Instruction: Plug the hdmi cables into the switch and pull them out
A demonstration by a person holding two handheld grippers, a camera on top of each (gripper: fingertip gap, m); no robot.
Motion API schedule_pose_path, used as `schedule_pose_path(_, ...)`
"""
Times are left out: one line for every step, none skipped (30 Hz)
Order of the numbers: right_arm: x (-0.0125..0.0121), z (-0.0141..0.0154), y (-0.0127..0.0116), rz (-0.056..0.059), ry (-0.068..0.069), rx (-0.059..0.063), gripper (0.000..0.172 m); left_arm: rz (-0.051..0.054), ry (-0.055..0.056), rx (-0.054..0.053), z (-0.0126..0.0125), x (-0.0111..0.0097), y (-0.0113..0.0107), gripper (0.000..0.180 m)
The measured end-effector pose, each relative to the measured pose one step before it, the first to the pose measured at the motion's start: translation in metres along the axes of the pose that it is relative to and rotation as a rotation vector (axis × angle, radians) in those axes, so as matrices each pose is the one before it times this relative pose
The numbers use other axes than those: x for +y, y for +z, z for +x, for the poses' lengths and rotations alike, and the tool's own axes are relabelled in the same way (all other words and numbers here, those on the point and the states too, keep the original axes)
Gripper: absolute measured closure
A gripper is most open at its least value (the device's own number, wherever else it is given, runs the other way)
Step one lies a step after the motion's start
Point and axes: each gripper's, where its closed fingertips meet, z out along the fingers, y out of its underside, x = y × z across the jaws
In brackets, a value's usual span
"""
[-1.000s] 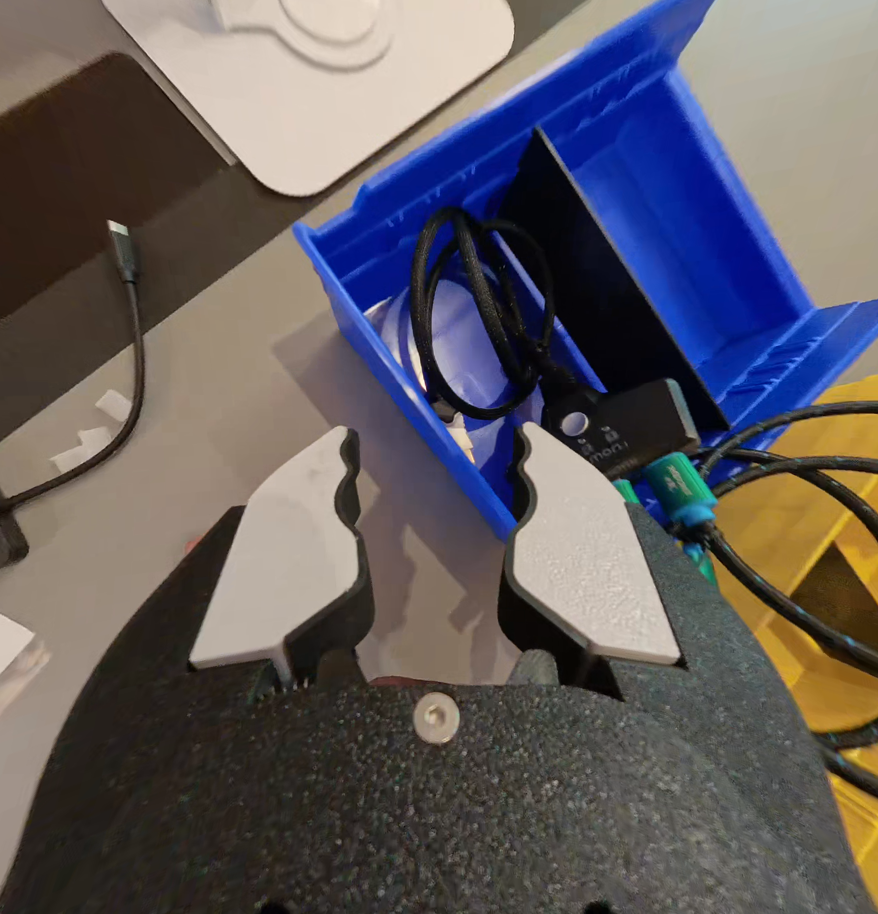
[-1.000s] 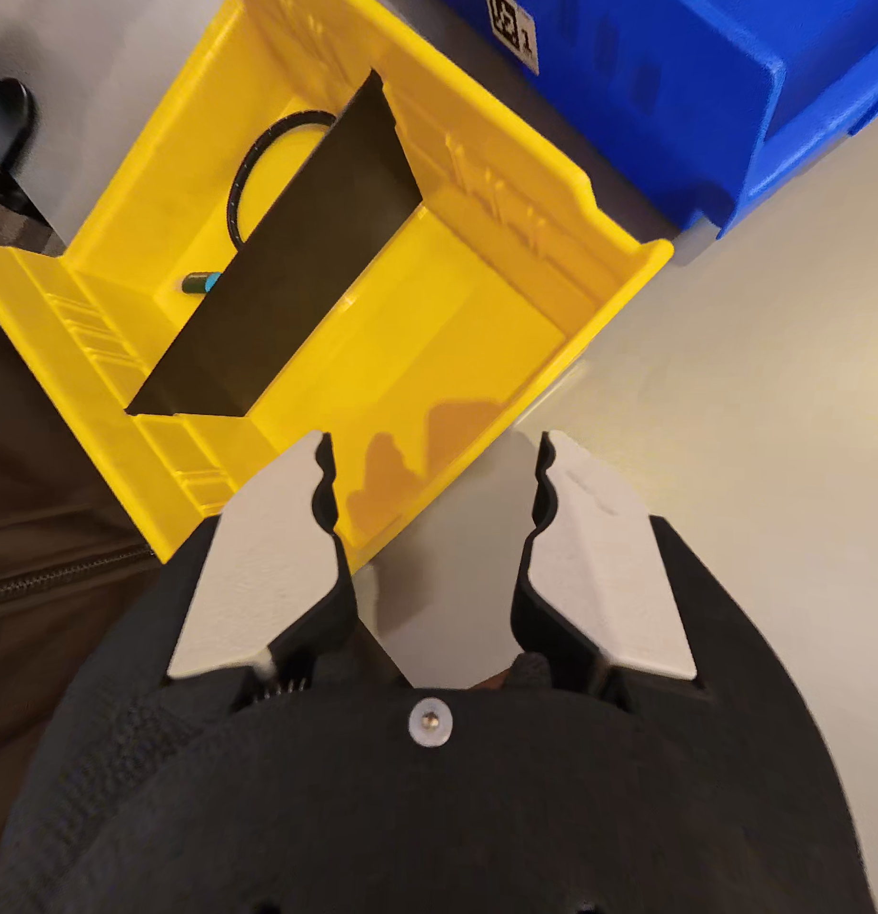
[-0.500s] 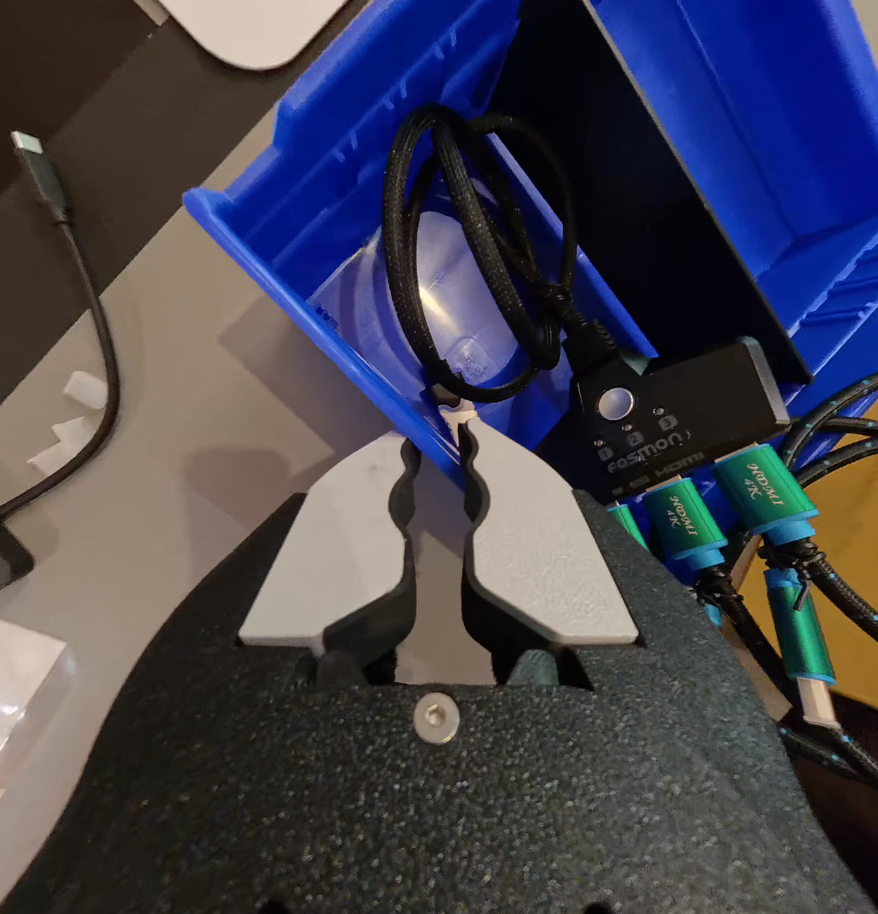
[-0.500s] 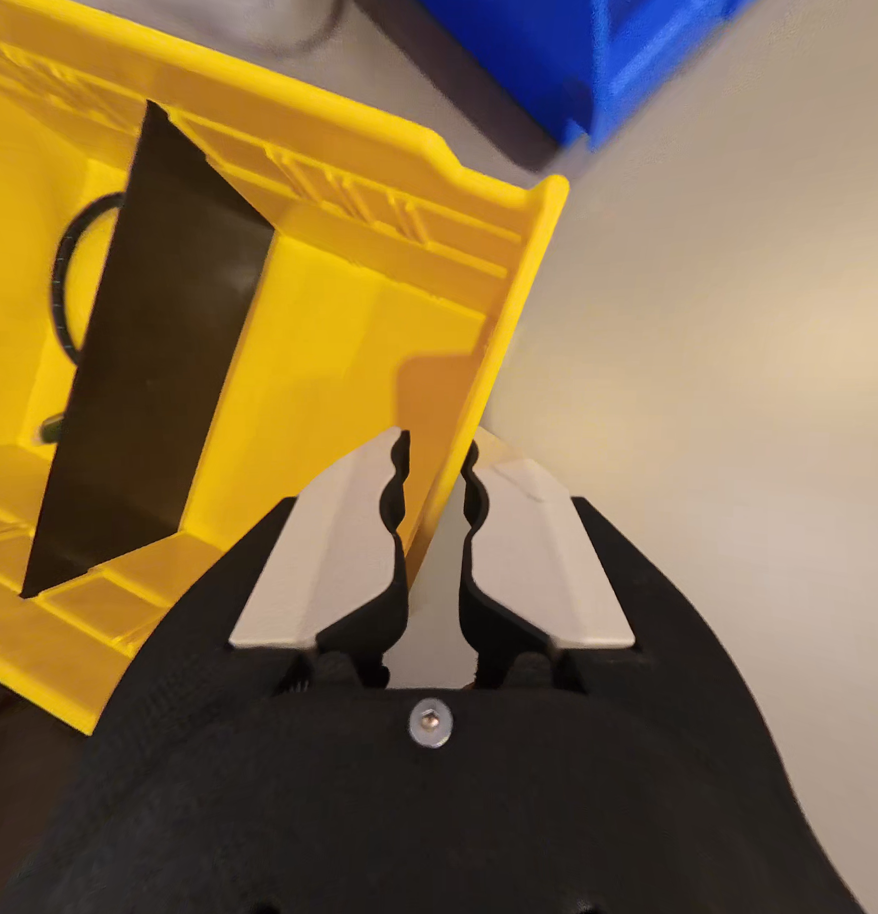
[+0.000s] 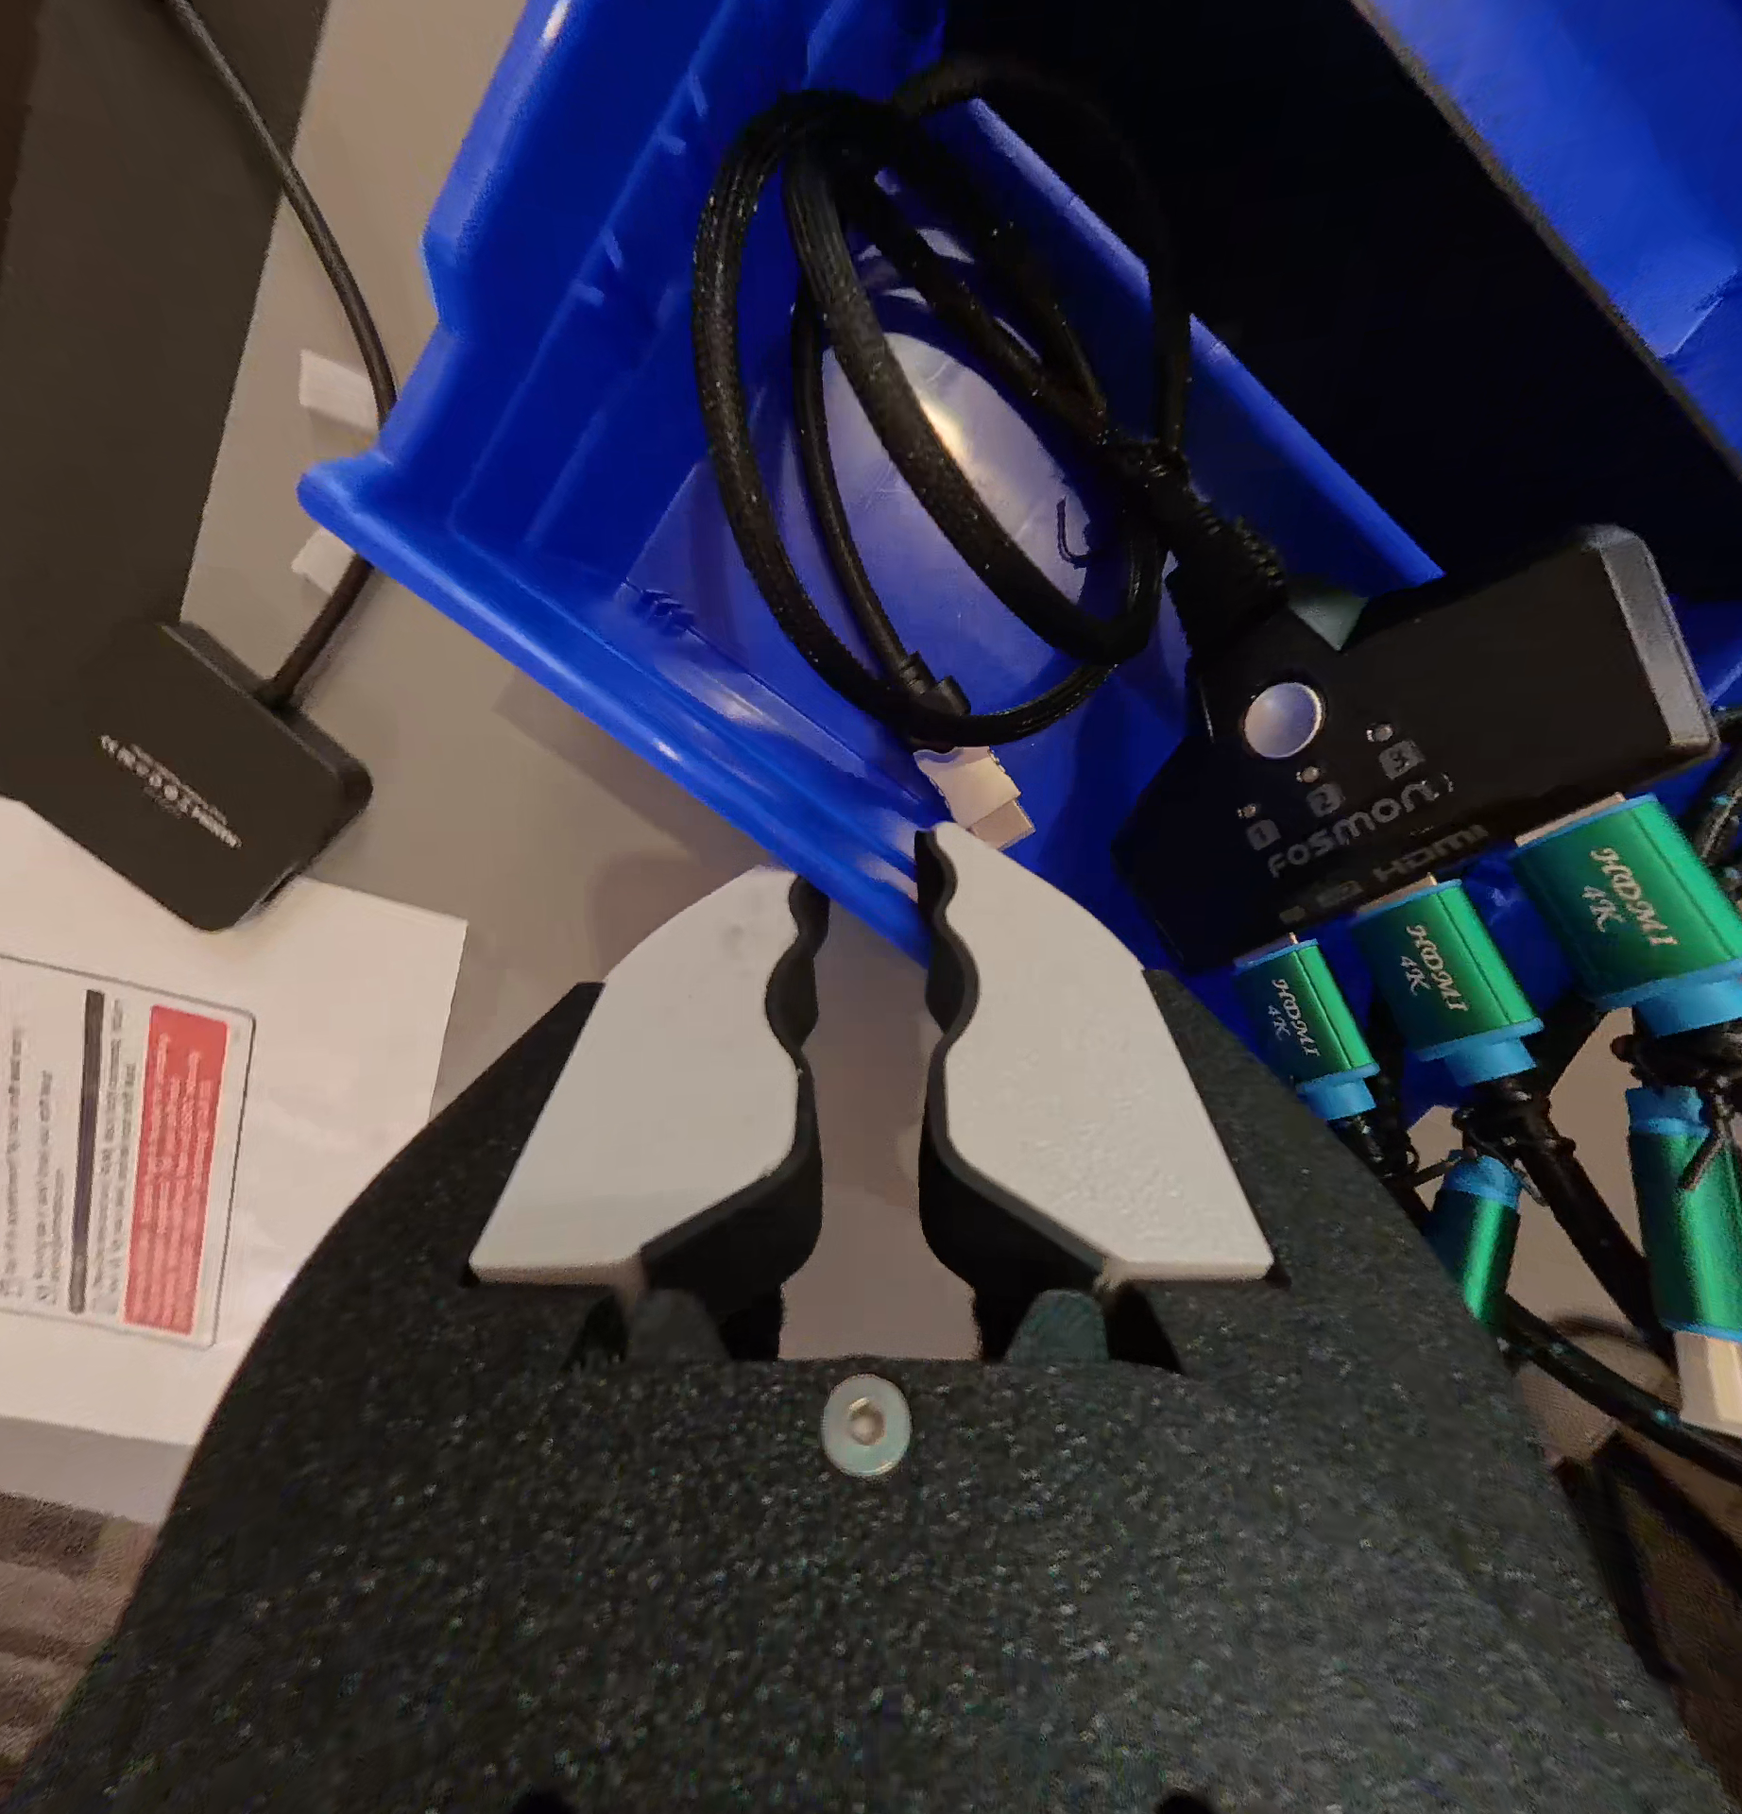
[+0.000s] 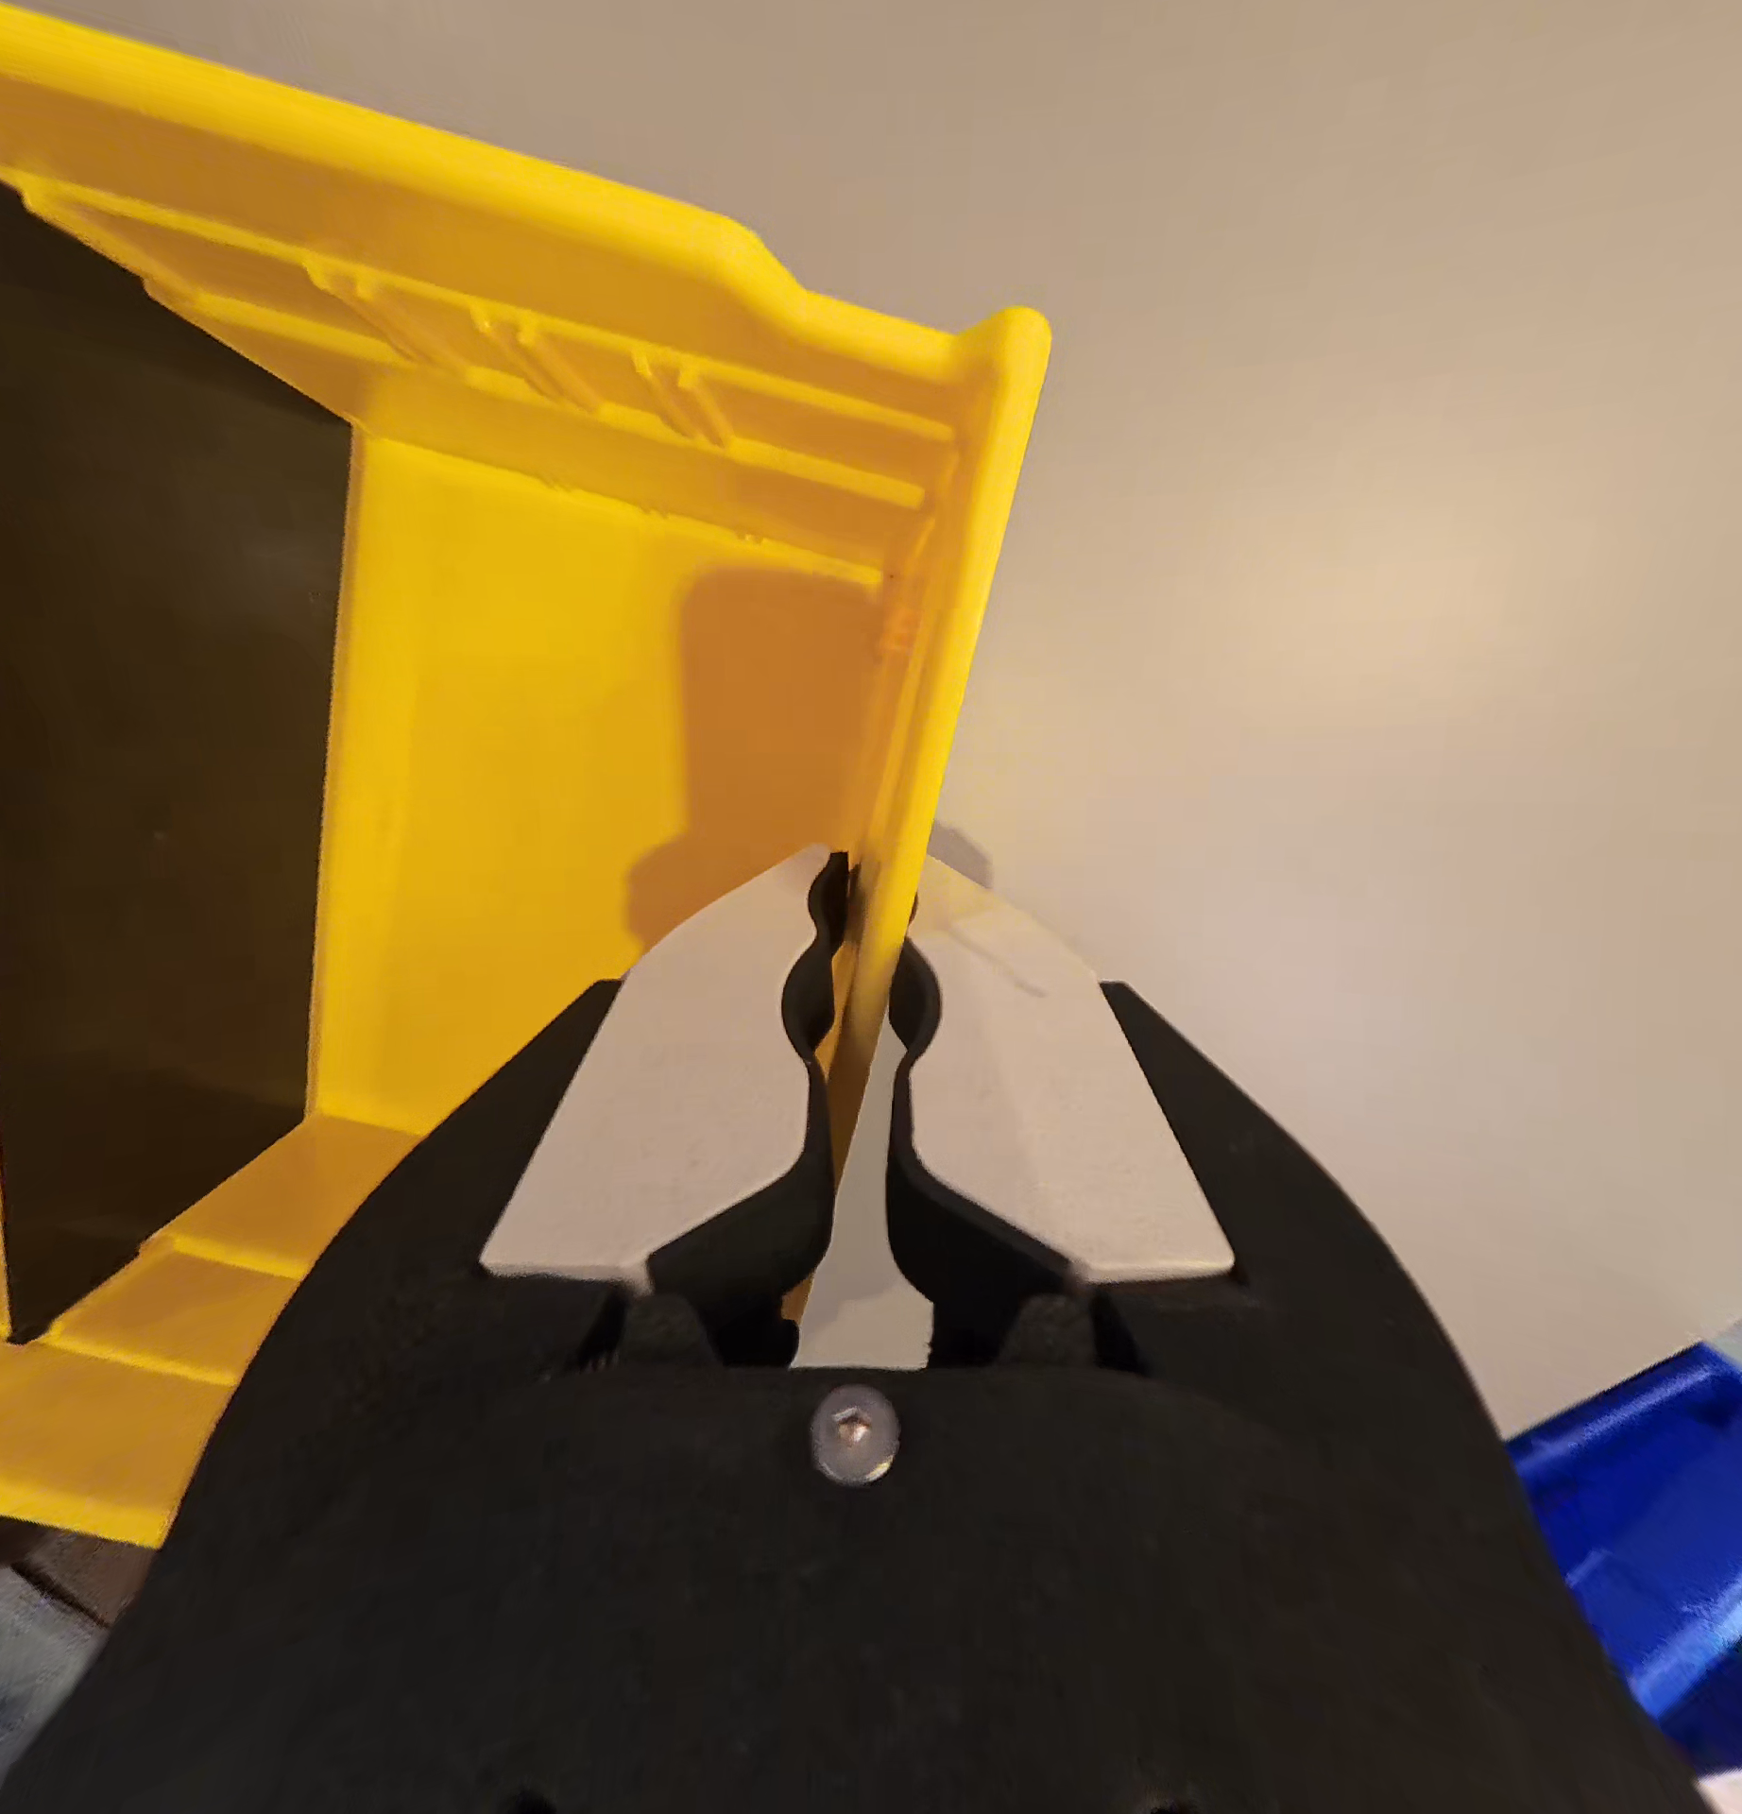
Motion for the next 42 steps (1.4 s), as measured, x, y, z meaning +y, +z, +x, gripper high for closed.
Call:
schedule_pose_path(0.00093,0.00773,-0.00067,-0.0040,-0.0380,0.0006,0.165,-0.0150,0.0135,-0.0004,-0.00211,0.00848,-0.00252,0.162)
schedule_pose_path(0.00129,0.00766,-0.00035,-0.0058,-0.0405,0.0040,0.165,-0.0140,0.0178,-0.0081,-0.00277,0.00773,-0.00225,0.162)
schedule_pose_path(0.00113,0.00661,-0.00019,-0.0053,-0.0381,-0.0029,0.164,-0.0188,0.0217,-0.0075,-0.00210,0.00837,-0.00216,0.162)
schedule_pose_path(0.00068,0.00586,-0.00017,-0.0056,-0.0175,-0.0104,0.164,-0.0190,0.0220,-0.0061,-0.00173,0.00842,-0.00197,0.163)
schedule_pose_path(0.00055,0.00638,0.00010,-0.0079,-0.0026,-0.0063,0.164,-0.0157,0.0254,-0.0101,-0.00187,0.00777,-0.00176,0.163)
schedule_pose_path(0.00044,0.00698,0.00015,-0.0122,-0.0128,0.0045,0.164,-0.0188,0.0298,-0.0075,-0.00101,0.00819,-0.00160,0.163)
schedule_pose_path(0.00028,0.00654,-0.00016,-0.0131,-0.0236,0.0072,0.164,-0.0257,0.0244,-0.0006,0.00001,0.00897,-0.00169,0.163)
schedule_pose_path(0.00086,0.00602,-0.00032,-0.0169,-0.0244,0.0043,0.163,-0.0311,0.0182,-0.0001,0.00003,0.00920,-0.00148,0.163)
schedule_pose_path(0.00115,0.00563,-0.00020,-0.0196,-0.0242,0.0038,0.162,-0.0275,0.0304,-0.0054,0.00002,0.00829,-0.00132,0.163)
schedule_pose_path(0.00083,0.00533,0.00006,-0.0177,-0.0248,0.0030,0.162,-0.0230,0.0351,-0.0052,0.00010,0.00772,-0.00099,0.163)
schedule_pose_path(0.00106,0.00527,0.00025,-0.0193,-0.0223,0.0023,0.161,-0.0171,0.0237,-0.0012,0.00021,0.00664,-0.00071,0.162)
schedule_pose_path(0.00089,0.00553,0.00030,-0.0187,-0.0219,0.0044,0.161,-0.0087,0.0211,-0.0030,-0.00005,0.00516,-0.00040,0.162)
schedule_pose_path(0.00054,0.00566,0.00016,-0.0167,-0.0201,0.0057,0.160,-0.0048,0.0278,-0.0071,-0.00045,0.00396,-0.00028,0.162)
schedule_pose_path(0.00069,0.00589,0.00037,-0.0163,-0.0183,0.0072,0.159,-0.0065,0.0266,-0.0066,-0.00052,0.00383,-0.00018,0.161)
schedule_pose_path(0.00030,0.00602,0.00037,-0.0143,-0.0232,0.0103,0.158,-0.0072,0.0246,-0.0058,-0.00068,0.00320,-0.00008,0.161)
schedule_pose_path(0.00008,0.00576,0.00041,-0.0108,-0.0232,0.0084,0.158,-0.0099,0.0257,-0.0073,-0.00129,0.00313,-0.00015,0.160)
schedule_pose_path(0.00028,0.00590,0.00054,-0.0098,-0.0182,0.0077,0.157,-0.0129,0.0229,-0.0063,-0.00151,0.00333,-0.00012,0.160)
schedule_pose_path(0.00067,0.00668,0.00087,-0.0115,-0.0214,0.0140,0.156,-0.0160,0.0187,-0.0048,-0.00199,0.00366,-0.00006,0.160)
schedule_pose_path(0.00110,0.00667,0.00109,-0.0116,-0.0240,0.0166,0.156,-0.0210,0.0185,-0.0055,-0.00224,0.00429,-0.00009,0.159)
schedule_pose_path(0.00104,0.00593,0.00081,-0.0089,-0.0249,0.0111,0.155,-0.0262,0.0205,-0.0042,-0.00229,0.00509,-0.00003,0.158)
schedule_pose_path(0.00064,0.00445,0.00050,-0.0033,-0.0172,0.0010,0.155,-0.0277,0.0107,-0.0003,-0.00204,0.00548,0.00011,0.158)
schedule_pose_path(0.00041,0.00352,0.00046,0.0004,-0.0049,-0.0086,0.156,-0.0292,0.0190,0.0011,-0.00140,0.00581,-0.00001,0.158)
schedule_pose_path(0.00065,0.00291,0.00065,-0.0012,-0.0026,-0.0093,0.156,-0.0335,0.0164,0.0072,-0.00056,0.00643,-0.00026,0.159)
schedule_pose_path(0.00126,0.00273,0.00087,-0.0044,-0.0054,-0.0067,0.156,-0.0359,0.0174,0.0102,-0.00006,0.00688,-0.00014,0.160)
schedule_pose_path(0.00135,0.00245,0.00066,-0.0051,-0.0053,-0.0068,0.157,-0.0318,0.0177,0.0046,-0.00010,0.00646,0.00066,0.160)
schedule_pose_path(0.00137,0.00215,0.00046,-0.0048,-0.0032,-0.0076,0.157,-0.0240,0.0122,0.0012,-0.00032,0.00539,0.00134,0.160)
schedule_pose_path(0.00172,0.00231,0.00032,-0.0063,-0.0018,-0.0055,0.157,-0.0123,0.0073,-0.0049,-0.00094,0.00346,0.00114,0.160)
schedule_pose_path(0.00130,0.00196,0.00034,-0.0032,0.0018,-0.0065,0.158,0.0055,-0.0021,-0.0077,-0.00120,0.00092,0.00044,0.162)
schedule_pose_path(0.00154,0.00156,0.00046,-0.0031,-0.0011,-0.0076,0.158,0.0022,0.0092,-0.0074,-0.00050,0.00111,0.00036,0.163)
schedule_pose_path(0.00185,0.00136,0.00033,-0.0057,-0.0022,-0.0075,0.158,-0.0116,0.0107,-0.0030,0.00025,0.00263,0.00074,0.164)
schedule_pose_path(0.00252,0.00163,0.00022,-0.0125,-0.0026,-0.0049,0.159,-0.0162,0.0132,-0.0036,0.00023,0.00358,0.00071,0.165)
schedule_pose_path(0.00333,0.00201,0.00001,-0.0202,-0.0053,-0.0001,0.158,-0.0191,0.0085,-0.0048,0.00006,0.00414,0.00081,0.166)
schedule_pose_path(0.00350,0.00193,-0.00017,-0.0204,-0.0028,-0.0004,0.159,-0.0177,0.0027,-0.0062,-0.00028,0.00413,0.00094,0.166)
schedule_pose_path(0.00348,0.00157,-0.00007,-0.0182,0.0003,-0.0025,0.159,-0.0075,0.0016,-0.0078,-0.00020,0.00285,0.00088,0.167)
schedule_pose_path(0.00326,0.00141,0.00003,-0.0156,0.0027,-0.0013,0.159,0.0044,-0.0117,-0.0046,-0.00003,0.00155,0.00064,0.168)
schedule_pose_path(0.00301,0.00153,0.00042,-0.0126,-0.0009,0.0017,0.159,0.0112,-0.0083,-0.0082,-0.00036,0.00059,0.00062,0.169)
schedule_pose_path(0.00312,0.00161,0.00063,-0.0119,0.0016,0.0024,0.159,0.0067,-0.0049,-0.0112,-0.00066,0.00098,0.00051,0.170)
schedule_pose_path(0.00275,0.00172,0.00055,-0.0078,0.0016,0.0041,0.158,-0.0012,-0.0115,-0.0108,-0.00099,0.00170,0.00076,0.170)
schedule_pose_path(0.00288,0.00225,0.00051,-0.0089,0.0021,0.0074,0.158,-0.0041,-0.0128,-0.0126,-0.00135,0.00218,0.00083,0.170)
schedule_pose_path(0.00259,0.00233,0.00050,-0.0077,0.0033,0.0085,0.157,-0.0066,-0.0173,-0.0107,-0.00158,0.00264,0.00094,0.170)
schedule_pose_path(0.00216,0.00211,0.00048,-0.0065,-0.0017,0.0098,0.157,-0.0034,-0.0110,-0.0112,-0.00154,0.00245,0.00097,0.170)
schedule_pose_path(0.00191,0.00168,0.00039,-0.0070,-0.0019,0.0085,0.157,0.0035,-0.0037,-0.0088,-0.00110,0.00148,0.00071,0.170)
